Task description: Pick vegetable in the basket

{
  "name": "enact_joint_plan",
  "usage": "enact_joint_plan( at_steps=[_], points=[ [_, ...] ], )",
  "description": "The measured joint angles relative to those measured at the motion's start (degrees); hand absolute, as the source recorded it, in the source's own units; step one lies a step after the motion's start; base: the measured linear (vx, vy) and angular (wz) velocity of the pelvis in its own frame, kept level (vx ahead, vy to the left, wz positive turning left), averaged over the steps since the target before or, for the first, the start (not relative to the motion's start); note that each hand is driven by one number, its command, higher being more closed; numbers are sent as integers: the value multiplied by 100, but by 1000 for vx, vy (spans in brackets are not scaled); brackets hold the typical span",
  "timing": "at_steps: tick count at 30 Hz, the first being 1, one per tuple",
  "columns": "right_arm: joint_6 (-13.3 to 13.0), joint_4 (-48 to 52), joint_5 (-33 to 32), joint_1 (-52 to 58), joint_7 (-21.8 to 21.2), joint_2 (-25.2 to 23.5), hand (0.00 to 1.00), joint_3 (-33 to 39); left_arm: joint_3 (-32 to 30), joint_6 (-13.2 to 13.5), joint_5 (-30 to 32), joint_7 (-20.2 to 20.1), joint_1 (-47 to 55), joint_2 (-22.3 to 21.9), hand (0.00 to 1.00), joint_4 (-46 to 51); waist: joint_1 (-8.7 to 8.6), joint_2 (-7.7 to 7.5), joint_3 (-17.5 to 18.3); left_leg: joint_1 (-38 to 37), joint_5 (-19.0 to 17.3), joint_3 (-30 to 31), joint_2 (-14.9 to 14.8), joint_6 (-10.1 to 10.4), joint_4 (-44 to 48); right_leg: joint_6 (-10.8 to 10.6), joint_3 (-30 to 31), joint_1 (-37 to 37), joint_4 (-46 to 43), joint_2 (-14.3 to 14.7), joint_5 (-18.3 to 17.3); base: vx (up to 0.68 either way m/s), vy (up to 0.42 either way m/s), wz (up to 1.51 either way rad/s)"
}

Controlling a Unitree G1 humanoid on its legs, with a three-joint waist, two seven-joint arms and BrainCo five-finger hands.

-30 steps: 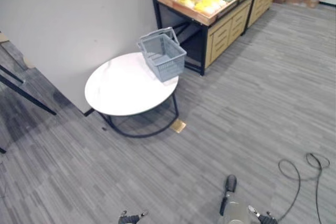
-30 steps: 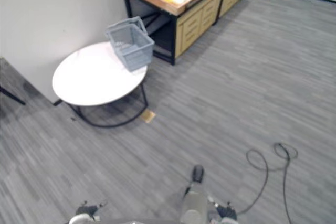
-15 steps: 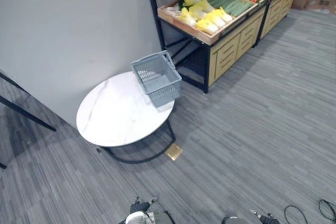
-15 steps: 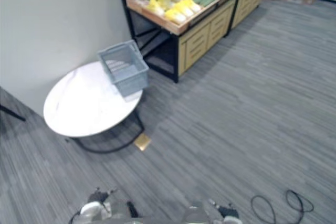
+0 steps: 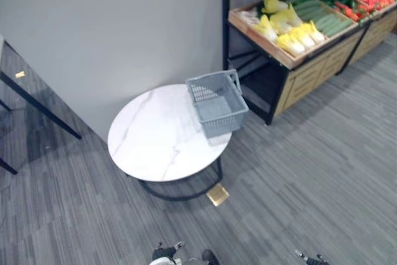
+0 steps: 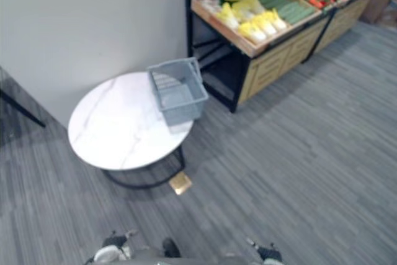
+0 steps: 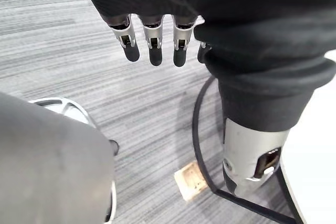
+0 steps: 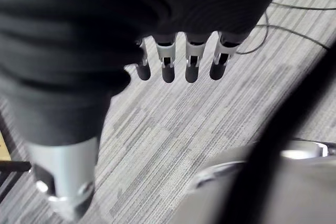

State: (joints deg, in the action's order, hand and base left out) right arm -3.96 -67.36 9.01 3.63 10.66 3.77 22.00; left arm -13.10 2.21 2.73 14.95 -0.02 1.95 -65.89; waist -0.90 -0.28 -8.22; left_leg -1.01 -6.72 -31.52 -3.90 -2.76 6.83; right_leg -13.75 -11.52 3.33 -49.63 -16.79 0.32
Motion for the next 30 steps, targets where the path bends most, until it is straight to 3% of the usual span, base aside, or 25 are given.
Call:
enact_joint_plan(
  at_steps=[1, 2, 3, 4, 6, 7, 8, 10, 11, 14, 15, 18, 21, 23, 25, 26, 28, 30],
  points=[
    [13, -43, -1, 23, 1, -72, 0, -4, 109, -29, 7, 2, -5, 92, 0, -11, -60, -117, -7, -139, -47, 156, 81, 12, -7, 119, 74, 246, -579, -76, -118, 293, -19, 81],
    [18, -45, -7, 43, 2, -98, 0, 2, 173, -42, 8, 17, -15, 114, 0, -32, -77, -138, -14, -270, -78, 274, 93, 29, -13, 404, 96, 469, -914, -84, -310, 254, -68, 79],
    [13, -19, -2, 46, 7, -78, 0, -3, 233, -44, 13, 40, -21, 98, 0, -31, -81, -119, -21, -426, -86, 432, 87, 35, -48, 622, -57, 660, -931, -91, -744, 292, -119, 93],
    [9, 5, -1, 51, 5, -64, 0, -9, 266, -50, 22, 47, -42, 85, 0, -31, -115, -93, -13, -507, -103, 667, 70, 66, -67, 789, -271, 742, -492, -110, -998, 231, -131, 95],
    [-5, 17, 1, 35, 5, -29, 0, -11, 261, -48, 22, 64, -63, 34, 0, -29, -167, -24, -27, -537, -117, 1057, 4, 139, -74, 958, -445, 750, 715, -72, -1098, 239, -216, 111],
    [0, 16, 14, 30, -2, -16, 0, -14, 251, -46, 22, 80, -28, 20, 0, -29, -159, 11, -21, -524, -122, 1252, -59, 234, -84, 894, -253, 693, 1863, 55, -1030, 241, -264, 100],
    [2, 14, 17, 40, -6, -19, 0, -11, 203, -35, 8, 84, -24, 13, 0, -24, -156, 14, -25, -515, -117, 1358, -74, 304, -94, 845, -83, 626, 2456, 124, -970, 244, -302, 84],
    [20, 1, 127, 65, -45, -88, 0, -13, 50, -24, 28, 72, -25, 40, 0, -9, -78, -146, 7, -520, -104, 1648, -49, 560, -179, 791, 661, 444, 4119, 202, -344, 289, -402, 72],
    [27, 11, 197, 128, -63, -143, 0, -10, -185, -20, 51, 51, -14, 45, 0, -4, -44, -223, 5, -611, -116, 1683, -84, 720, -283, 503, 690, 339, 4199, 253, 240, 277, -397, 55],
    [26, 134, 226, 201, -129, 53, 0, -101, -655, -12, 93, 17, 80, -285, 0, 12, -56, 128, 22, -815, 227, 1446, -516, 953, -638, 683, 165, 330, 3646, 511, -240, 284, -320, 61],
    [26, 137, 226, 215, -130, 71, 0, -137, -740, -12, 92, 7, 93, -313, 0, 4, -52, 143, 30, -863, 292, 1459, -572, 1018, -724, 714, 62, 318, 3543, 537, -342, 237, -241, 74],
    [25, 132, 234, 212, -133, 84, 0, -251, -1097, 21, 84, -19, 131, -367, 0, -4, 45, 125, 74, -1029, 504, 1456, -750, 1170, -1055, 795, -177, 218, 3296, 695, -621, 178, -156, 40],
    [24, 119, 231, 169, -132, 87, 0, -423, -1275, 12, 62, -20, 137, -378, 0, -6, 86, 101, 101, -987, 601, 1470, -752, 1086, -1064, 811, -345, 122, 3343, 696, -698, 116, -81, 26],
    [22, 122, 225, 162, -130, 77, 0, -518, -1307, -9, 60, -18, 157, -302, 0, -16, 27, -1, 165, -757, 629, 1503, -737, 1056, -869, 825, -505, 105, 3431, 627, -825, 18, -20, 54],
    [19, 120, 212, 157, -120, 0, 0, -635, -1088, -24, 69, -14, 118, -102, 0, -8, -66, -221, 149, -157, 778, 1482, -651, 837, -100, 805, -746, -69, 3644, 449, -844, -11, -50, 101],
    [19, 118, 208, 167, -118, 0, 0, -665, -970, -23, 68, -13, 85, -68, 0, -2, -60, -242, 134, -20, 815, 1470, -644, 785, 92, 806, -760, -140, 3703, 441, -842, -19, -91, 100],
    [15, 119, 175, 160, -115, 104, 0, -785, -570, -22, 74, 13, 10, -47, 0, 7, -22, -196, 75, 195, 848, 1431, -693, 744, 367, 809, -911, -312, 3814, 449, -838, -40, -55, 69],
    [-26, 172, 168, 8, -115, 242, 0, -906, -356, -28, 89, 44, 21, -54, 0, -9, -33, -62, 60, 151, 897, 1346, -727, 806, 60, 807, -980, -324, 3876, 526, -833, -45, 10, 32]
  ],
)
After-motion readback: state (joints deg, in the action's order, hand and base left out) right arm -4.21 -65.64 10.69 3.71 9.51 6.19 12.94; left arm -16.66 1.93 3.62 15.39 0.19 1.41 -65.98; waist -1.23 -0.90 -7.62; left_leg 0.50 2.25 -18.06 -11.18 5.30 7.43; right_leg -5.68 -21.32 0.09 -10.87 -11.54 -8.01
